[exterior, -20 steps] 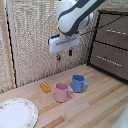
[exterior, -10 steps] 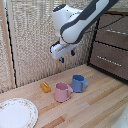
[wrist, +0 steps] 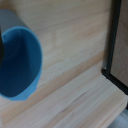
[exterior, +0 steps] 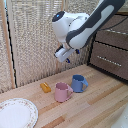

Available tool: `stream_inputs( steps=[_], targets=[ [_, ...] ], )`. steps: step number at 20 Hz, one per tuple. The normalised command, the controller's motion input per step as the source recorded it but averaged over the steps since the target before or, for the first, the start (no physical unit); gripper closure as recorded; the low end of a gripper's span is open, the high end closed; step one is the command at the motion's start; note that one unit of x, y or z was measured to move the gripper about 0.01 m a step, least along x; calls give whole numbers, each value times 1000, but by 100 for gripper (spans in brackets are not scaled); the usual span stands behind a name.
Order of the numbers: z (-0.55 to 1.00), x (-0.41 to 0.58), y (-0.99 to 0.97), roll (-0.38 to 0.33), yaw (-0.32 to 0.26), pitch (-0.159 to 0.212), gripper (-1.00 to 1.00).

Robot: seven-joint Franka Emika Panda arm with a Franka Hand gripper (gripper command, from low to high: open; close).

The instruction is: Please adjust your gripper to match the height of the lower drawer handle. Progress your gripper onward until it happens to touch the drawer handle. Now, firmly take hold of it with your gripper, then steadily retract it to swing the drawer wide open.

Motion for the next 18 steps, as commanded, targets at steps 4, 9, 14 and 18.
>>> stream_inputs(
  steps=[4, 9, 14, 18],
  targets=[
    [0, -20, -454, -338, 70, -43, -100],
    [0, 0, -407, -334, 86, -44, -100],
    [-2, 0, -384, -320, 103, -52, -100],
    [-56, 0, -428, -306, 103, -14, -100]
  ],
)
